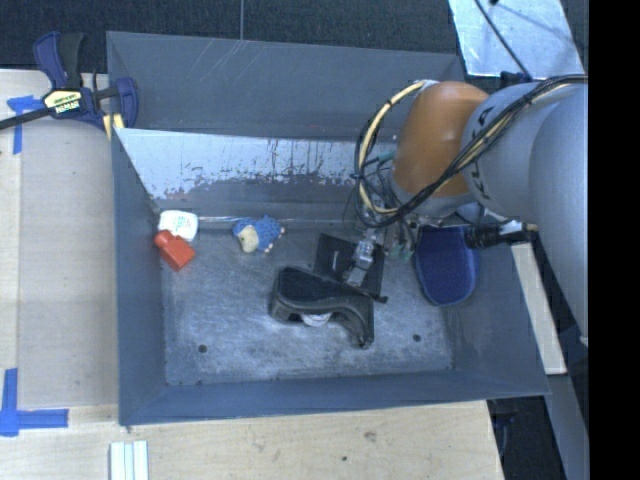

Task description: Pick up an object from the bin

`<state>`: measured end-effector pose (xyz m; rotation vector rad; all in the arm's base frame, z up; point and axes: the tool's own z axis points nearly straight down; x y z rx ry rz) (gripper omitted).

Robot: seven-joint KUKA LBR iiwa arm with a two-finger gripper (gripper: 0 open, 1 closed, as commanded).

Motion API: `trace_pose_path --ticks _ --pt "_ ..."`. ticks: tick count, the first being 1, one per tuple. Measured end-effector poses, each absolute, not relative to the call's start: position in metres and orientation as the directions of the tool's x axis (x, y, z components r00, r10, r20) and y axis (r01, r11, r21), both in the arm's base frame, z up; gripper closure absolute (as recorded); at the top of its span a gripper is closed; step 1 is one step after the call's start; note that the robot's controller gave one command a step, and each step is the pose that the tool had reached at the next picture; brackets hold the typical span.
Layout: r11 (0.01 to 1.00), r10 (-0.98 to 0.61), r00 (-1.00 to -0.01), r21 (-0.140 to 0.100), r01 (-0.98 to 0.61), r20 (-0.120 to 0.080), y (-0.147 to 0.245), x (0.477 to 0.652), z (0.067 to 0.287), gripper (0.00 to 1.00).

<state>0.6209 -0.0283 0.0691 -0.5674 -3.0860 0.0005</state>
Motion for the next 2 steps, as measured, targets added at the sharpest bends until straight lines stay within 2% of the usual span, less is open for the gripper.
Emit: trace_pose_path --ticks 1,2 --pt "0.936 0.352 -0.936 -0.001 0.352 0.003 -0.0287 0.6211 0.0696 0.00" --pt "0.936 0.352 -0.936 -0.001 0.352 0.000 -0.0289 0.6222 0.0706 1.00"
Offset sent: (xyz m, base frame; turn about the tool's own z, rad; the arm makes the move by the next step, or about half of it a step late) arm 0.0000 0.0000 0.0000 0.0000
